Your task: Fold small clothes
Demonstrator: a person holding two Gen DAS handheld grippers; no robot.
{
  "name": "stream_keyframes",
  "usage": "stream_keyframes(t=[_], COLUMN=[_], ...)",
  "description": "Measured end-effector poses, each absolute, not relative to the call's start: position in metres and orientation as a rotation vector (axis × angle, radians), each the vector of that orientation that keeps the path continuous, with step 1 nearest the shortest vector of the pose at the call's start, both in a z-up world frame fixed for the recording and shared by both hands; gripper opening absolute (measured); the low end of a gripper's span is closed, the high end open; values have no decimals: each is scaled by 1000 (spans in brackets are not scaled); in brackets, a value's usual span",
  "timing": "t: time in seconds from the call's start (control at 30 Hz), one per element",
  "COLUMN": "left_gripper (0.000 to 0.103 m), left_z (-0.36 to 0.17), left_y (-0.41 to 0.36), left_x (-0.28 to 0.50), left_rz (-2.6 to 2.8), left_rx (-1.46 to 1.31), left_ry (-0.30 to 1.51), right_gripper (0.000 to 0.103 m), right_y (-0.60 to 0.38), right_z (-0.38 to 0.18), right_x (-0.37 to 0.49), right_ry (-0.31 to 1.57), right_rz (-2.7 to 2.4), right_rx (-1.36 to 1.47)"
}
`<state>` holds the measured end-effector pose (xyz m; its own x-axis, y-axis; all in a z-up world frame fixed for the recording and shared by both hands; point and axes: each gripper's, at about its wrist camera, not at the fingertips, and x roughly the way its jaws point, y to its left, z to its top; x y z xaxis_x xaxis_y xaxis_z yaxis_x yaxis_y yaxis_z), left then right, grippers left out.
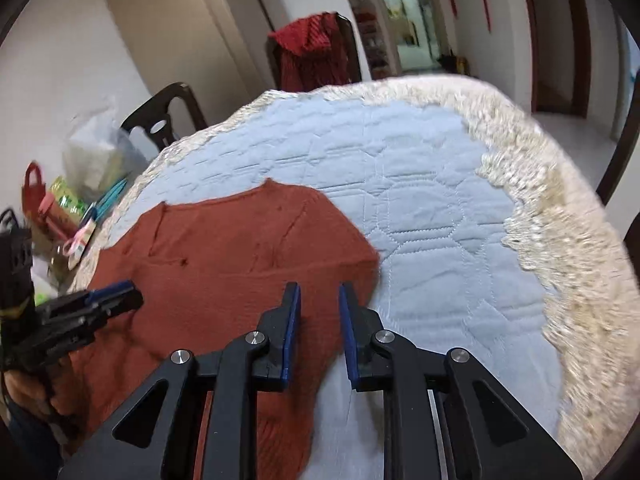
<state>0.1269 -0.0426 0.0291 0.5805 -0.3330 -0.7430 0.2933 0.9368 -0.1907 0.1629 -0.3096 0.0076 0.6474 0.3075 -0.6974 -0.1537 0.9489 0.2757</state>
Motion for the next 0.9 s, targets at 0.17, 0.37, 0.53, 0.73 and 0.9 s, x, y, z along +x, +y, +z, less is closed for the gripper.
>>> stream_keyframes(t=[0.17,0.37,0.53,0.73,0.9], left_gripper=[31,31,43,50,51], left_z=[17,31,37,33,26], left_y=[-36,-33,-14,14,37], left_x=[117,107,87,59,39], left_rz=[-361,-335,-279,-169,-124], left_rx=[-49,-41,-38,-20,-53], left_ry=[877,845,815,806,810], right_gripper=[19,19,22,25,42], right_y=[-294,-301,-298,-289,-286], right_z=[-5,-2,8,10,4], right_x=[138,134,117,99,84], right_ry=[864,868,841,846,860], right_rz=[312,289,339,365,382], right_rx=[146,165,182,184,205])
